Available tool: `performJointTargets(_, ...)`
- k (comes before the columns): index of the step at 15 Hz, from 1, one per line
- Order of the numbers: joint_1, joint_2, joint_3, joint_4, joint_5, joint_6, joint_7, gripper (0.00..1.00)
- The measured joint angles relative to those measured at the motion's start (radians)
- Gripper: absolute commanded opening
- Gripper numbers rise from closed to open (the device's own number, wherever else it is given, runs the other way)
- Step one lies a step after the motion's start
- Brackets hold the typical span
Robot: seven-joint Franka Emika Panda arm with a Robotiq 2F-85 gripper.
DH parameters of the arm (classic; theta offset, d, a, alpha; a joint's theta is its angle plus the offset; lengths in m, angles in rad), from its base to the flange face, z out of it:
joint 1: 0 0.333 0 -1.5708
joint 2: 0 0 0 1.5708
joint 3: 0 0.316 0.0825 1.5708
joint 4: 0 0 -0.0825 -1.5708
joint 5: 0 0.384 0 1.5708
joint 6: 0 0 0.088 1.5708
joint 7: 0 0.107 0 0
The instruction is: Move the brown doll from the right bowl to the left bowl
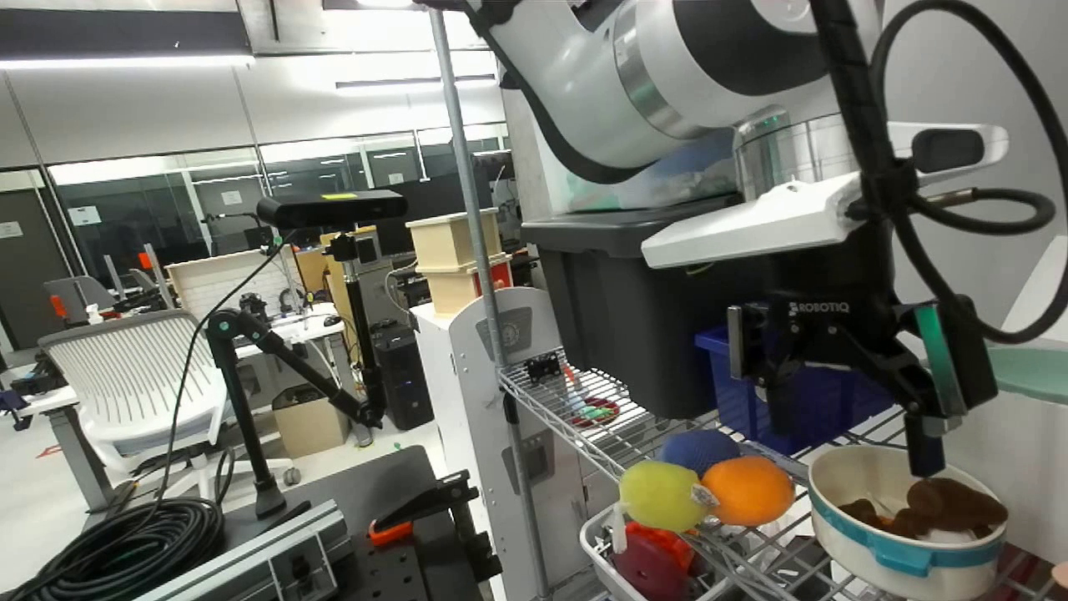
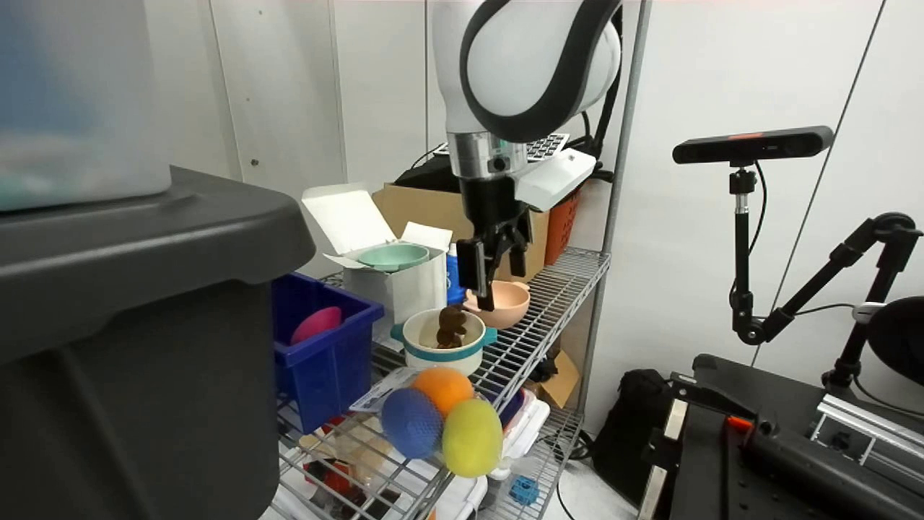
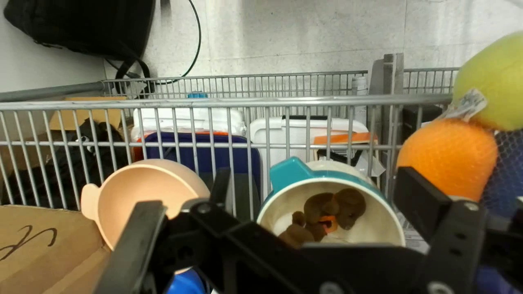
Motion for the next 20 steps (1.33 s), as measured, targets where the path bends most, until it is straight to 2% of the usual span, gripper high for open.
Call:
performJointTargets(8,0.011,-0.312,0.01,-0.267,-0.04,-0.017,-0.003,1.0)
performJointTargets(15,-0.001,-0.54,0.02,-0.4,-0.064,-0.105,-0.016,1.0)
performJointTargets(20,-0.001,-0.598,0.043,-0.443,-0.064,-0.154,-0.021,1.0)
